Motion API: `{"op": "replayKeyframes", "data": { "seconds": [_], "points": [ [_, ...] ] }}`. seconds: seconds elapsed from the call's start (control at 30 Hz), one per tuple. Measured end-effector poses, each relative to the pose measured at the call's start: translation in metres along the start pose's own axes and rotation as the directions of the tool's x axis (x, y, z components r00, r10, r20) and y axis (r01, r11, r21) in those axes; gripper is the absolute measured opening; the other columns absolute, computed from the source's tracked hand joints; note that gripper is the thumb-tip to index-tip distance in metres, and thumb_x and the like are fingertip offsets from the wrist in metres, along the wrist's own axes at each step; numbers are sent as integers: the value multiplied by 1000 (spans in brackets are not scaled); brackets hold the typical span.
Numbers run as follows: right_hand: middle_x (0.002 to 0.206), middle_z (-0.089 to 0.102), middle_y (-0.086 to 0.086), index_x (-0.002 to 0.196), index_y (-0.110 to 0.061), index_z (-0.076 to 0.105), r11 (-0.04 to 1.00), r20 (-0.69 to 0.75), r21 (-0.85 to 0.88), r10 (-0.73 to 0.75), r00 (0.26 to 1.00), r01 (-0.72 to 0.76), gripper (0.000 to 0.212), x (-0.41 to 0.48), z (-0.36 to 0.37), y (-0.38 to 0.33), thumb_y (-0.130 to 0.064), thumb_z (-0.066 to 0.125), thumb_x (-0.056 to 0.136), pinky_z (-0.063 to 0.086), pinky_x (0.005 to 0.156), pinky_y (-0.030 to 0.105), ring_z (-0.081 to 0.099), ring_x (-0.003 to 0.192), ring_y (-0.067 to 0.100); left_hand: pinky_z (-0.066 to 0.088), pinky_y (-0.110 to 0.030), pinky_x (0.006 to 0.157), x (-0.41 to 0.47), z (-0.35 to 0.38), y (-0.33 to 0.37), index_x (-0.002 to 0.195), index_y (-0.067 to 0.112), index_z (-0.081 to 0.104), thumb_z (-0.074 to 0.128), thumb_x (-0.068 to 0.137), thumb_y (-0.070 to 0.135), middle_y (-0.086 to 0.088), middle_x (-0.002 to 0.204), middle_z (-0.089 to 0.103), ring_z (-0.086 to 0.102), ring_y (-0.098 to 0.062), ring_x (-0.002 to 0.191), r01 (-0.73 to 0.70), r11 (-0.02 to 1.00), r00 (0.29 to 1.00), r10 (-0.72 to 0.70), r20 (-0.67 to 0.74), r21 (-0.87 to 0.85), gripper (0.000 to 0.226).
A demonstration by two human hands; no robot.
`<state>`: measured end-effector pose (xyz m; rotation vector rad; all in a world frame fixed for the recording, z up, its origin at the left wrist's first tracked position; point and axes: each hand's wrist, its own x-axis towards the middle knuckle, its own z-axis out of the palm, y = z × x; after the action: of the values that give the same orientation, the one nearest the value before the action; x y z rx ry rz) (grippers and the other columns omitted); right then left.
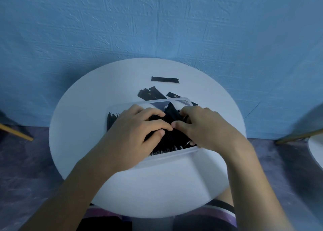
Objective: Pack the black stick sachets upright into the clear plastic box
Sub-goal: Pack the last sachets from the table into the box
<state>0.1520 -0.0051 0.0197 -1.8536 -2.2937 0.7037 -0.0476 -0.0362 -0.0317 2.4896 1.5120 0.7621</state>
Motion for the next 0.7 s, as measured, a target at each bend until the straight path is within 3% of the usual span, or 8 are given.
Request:
{"op": "replayKeyframes", "data": {
  "seconds": [0.1, 0.23, 0.4, 0.5, 0.7],
  "points": [
    [87, 69, -3, 97, -29, 65, 1000, 38, 30, -5, 999, 4, 23, -4, -5, -1, -46, 50, 100, 57, 81, 39, 68, 81, 21, 44, -38, 93, -1, 0, -1, 118, 50, 68, 40, 99, 45, 22, 133, 51, 45, -10, 100, -3, 1000, 1000, 3, -3, 2, 34],
    [65, 70, -1, 92, -28, 66, 997, 81, 74, -14, 997, 8, 26, -6, -9, 0, -38, 45, 103, 59, 76, 36, 68, 61, 11, 42, -33, 91, -2, 0, -1, 122, 51, 68, 41, 98, 44, 21, 131, 54, 44, -9, 99, -10, 1000, 1000, 9, -20, -6, 36],
    [65, 72, -1, 100, -30, 64, 995, 73, 99, -23, 997, 16, 14, -1, -7, 5, -37, 52, 101, 52, 62, 26, 62, 45, 8, 41, -31, 94, -2, 0, -1, 121, 47, 69, 44, 97, 42, 22, 131, 59, 44, -8, 102, 7, 999, 999, -8, -45, -35, 35],
    [66, 72, 0, 102, -31, 62, 989, 98, 149, -21, 995, 7, 7, 2, -7, 7, -36, 58, 99, 48, 56, 22, 63, 47, 11, 37, -26, 96, -1, -1, -1, 120, 45, 70, 45, 96, 42, 23, 132, 62, 45, -9, 104, 21, 998, 998, -25, -63, -59, 35],
    [71, 72, 2, 105, -24, 62, 967, 160, 256, -27, 987, -15, 7, 4, -9, 8, -28, 61, 99, 50, 52, 19, 73, 65, 19, 45, -45, 99, -1, -1, -1, 118, 44, 72, 45, 95, 44, 22, 135, 62, 50, -10, 117, 28, 997, 999, -31, -36, -69, 36]
  ]
}}
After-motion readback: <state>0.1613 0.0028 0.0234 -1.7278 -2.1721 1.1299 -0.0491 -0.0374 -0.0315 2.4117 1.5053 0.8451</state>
